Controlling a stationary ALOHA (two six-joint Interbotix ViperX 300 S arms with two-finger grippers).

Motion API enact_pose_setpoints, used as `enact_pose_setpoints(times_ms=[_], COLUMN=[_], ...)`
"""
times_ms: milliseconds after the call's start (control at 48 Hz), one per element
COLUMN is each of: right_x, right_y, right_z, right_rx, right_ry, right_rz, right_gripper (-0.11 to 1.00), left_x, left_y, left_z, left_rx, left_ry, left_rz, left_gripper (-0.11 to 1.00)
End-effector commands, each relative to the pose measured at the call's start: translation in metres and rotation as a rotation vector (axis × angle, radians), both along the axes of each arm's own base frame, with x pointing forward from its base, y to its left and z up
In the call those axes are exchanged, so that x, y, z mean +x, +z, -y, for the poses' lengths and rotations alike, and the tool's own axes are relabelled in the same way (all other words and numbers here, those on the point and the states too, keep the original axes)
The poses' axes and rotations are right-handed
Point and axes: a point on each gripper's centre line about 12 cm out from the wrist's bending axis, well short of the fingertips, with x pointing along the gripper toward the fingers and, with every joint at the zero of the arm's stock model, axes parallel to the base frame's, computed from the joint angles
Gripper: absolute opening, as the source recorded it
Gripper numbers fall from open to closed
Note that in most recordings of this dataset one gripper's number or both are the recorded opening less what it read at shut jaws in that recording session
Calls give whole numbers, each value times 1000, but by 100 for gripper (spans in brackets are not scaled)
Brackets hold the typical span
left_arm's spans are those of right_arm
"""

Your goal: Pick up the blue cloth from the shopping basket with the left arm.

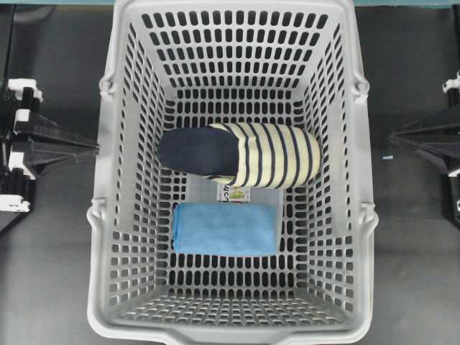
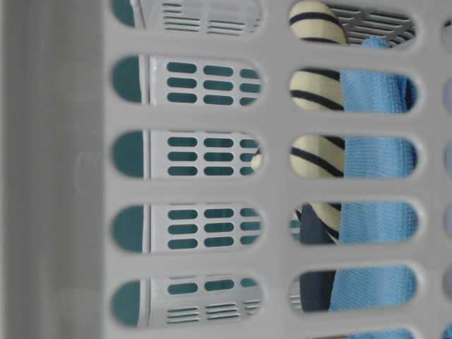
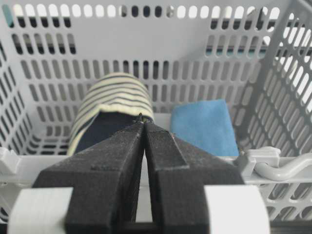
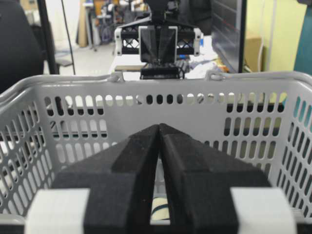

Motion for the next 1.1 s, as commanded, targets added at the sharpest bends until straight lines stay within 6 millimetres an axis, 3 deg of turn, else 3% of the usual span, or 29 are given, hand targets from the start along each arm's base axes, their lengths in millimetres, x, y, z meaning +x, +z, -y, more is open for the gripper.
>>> enact_pose_setpoints(times_ms=[0,62,125,375,687,791,979,1020,1083], right_x=[3,3,4,6,8,7,6,6,6], right_y=[6,5,7,14,18,19,29,32,33], right_z=[-1,-1,-1,-1,0,0,-2,-2,-2], right_rx=[17,47,74,101,91,93,99,99,99], right_ry=[7,4,6,8,2,1,14,15,15], right_rz=[11,2,-1,-83,-165,-159,-111,-98,-89], right_gripper=[1,6,0,0,2,22,76,81,80], left_x=[3,4,6,18,63,79,104,111,123], left_y=[12,17,25,66,91,98,103,102,101], left_z=[4,5,6,13,16,17,21,21,25], left_rx=[10,-7,-20,-19,-4,-5,-22,-26,-28], left_ry=[-22,-29,-34,-52,-42,-40,-41,-39,-45], left_rz=[-6,-40,-77,-261,-486,-504,-542,-553,-582], left_gripper=[6,2,0,0,0,0,0,0,0])
